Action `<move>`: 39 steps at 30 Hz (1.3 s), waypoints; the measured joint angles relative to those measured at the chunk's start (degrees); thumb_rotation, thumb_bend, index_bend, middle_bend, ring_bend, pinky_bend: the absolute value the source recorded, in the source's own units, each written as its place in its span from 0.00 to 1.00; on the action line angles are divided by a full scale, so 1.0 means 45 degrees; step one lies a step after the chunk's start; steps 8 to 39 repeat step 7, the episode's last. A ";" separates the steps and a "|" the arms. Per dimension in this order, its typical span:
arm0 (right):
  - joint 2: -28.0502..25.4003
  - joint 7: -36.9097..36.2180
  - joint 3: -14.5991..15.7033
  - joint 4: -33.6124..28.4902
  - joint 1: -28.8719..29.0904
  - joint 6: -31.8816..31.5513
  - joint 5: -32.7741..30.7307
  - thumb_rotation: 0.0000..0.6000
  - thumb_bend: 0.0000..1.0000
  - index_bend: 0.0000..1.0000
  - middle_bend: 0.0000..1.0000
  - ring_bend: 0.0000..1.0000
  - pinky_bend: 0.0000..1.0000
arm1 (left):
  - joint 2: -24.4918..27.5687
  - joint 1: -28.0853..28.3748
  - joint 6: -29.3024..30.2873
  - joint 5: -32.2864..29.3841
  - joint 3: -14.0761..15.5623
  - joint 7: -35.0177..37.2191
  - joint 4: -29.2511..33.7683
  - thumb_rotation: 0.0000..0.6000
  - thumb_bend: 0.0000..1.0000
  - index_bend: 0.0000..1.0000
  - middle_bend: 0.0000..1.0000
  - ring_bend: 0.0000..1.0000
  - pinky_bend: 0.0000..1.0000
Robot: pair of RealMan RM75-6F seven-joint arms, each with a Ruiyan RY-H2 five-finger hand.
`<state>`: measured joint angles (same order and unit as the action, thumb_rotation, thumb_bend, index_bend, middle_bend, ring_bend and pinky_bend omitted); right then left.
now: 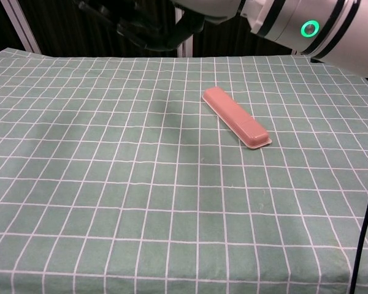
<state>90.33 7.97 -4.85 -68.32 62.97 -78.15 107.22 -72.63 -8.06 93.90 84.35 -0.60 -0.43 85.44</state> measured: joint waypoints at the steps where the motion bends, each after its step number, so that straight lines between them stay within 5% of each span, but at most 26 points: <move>1: -0.0135 0.0164 -0.0021 -0.0248 -0.0076 -0.0149 0.0116 1.00 0.66 0.82 0.63 0.38 0.28 | 0.0005 -0.0006 0.0011 0.0011 0.0003 -0.0023 0.0019 1.00 0.01 0.20 0.17 0.10 0.15; 7: -0.0649 0.0836 -0.0013 -0.1184 -0.0406 -0.0401 0.0691 1.00 0.66 0.82 0.63 0.38 0.28 | 0.0061 -0.0002 0.0070 0.0097 -0.0007 -0.0136 0.0141 1.00 0.01 0.20 0.17 0.10 0.15; 39: -0.0649 0.0836 -0.0013 -0.1184 -0.0406 -0.0401 0.0691 1.00 0.66 0.82 0.63 0.38 0.28 | 0.0061 -0.0002 0.0070 0.0097 -0.0007 -0.0136 0.0141 1.00 0.01 0.20 0.17 0.10 0.15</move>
